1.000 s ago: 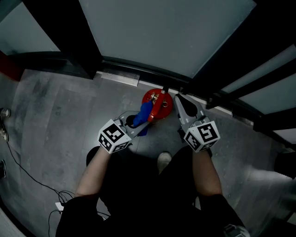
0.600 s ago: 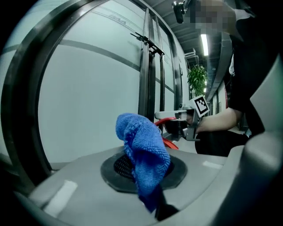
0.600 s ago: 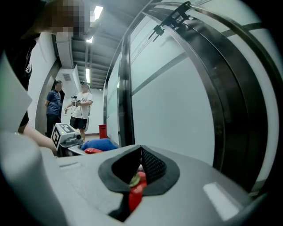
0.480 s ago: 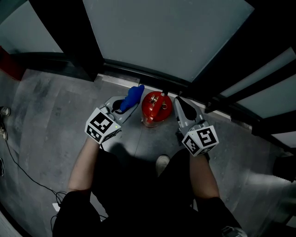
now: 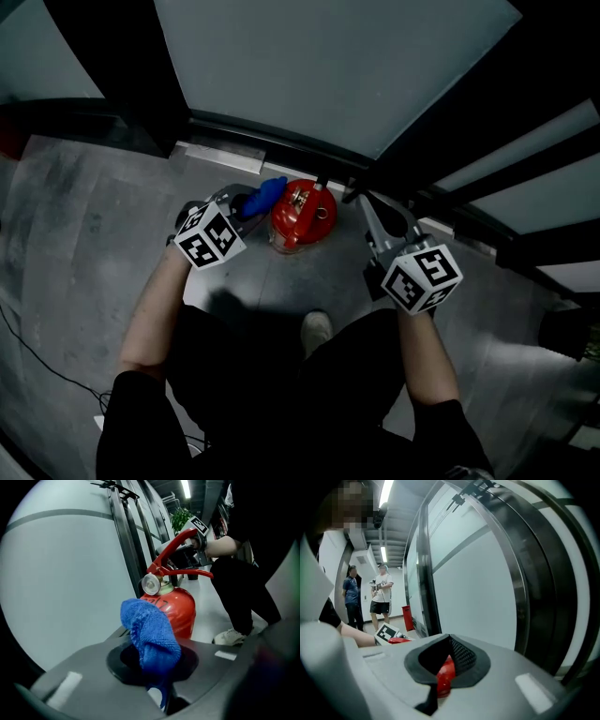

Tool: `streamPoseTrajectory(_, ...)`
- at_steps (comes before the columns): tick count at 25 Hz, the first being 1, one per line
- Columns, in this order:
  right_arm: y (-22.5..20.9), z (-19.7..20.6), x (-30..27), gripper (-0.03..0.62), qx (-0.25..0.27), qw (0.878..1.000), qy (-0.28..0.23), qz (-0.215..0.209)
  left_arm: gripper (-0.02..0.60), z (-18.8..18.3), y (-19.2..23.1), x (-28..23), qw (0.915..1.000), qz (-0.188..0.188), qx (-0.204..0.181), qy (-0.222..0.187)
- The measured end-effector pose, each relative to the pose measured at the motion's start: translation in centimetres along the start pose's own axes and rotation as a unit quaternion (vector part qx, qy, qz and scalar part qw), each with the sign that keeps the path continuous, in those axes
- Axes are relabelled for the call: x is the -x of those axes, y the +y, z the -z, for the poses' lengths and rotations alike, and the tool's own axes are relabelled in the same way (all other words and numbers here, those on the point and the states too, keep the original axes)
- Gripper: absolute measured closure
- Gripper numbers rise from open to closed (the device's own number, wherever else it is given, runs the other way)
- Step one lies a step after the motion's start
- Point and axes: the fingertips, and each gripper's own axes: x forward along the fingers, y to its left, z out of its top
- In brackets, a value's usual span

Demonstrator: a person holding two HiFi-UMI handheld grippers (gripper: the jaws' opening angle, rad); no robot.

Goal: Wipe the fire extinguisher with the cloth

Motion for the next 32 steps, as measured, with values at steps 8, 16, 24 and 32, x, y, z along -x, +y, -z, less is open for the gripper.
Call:
streamPoseTrajectory(8,1.1,1.8,-1.8,0.591,0.025,0.997,0.043,-0.064,0.535,3.7,-1.6,-3.1,0.9959,0.014,0.086,-0.027)
streamPoseTrajectory(16,-1.5,6.0,-2.3,0.591,0.023,0.997,0.033,-0.070,0.535,9.0,-3.8,-6.8,0.9899,0.021,0.140,-0.003)
streamPoseTrajectory(24,-2.7,11.5,-2.1,0.591,-0.075,0.994,0.044,-0.062,0.535,13.2,-4.5,-10.3,0.9803,0.027,0.195,0.008)
streamPoseTrajectory(32,-2.8,12.8,-2.6,0.591,-0.081,0.993,0.055,-0.068,0.537,18.1,-6.1,-13.6,0.9671,0.026,0.250,0.042)
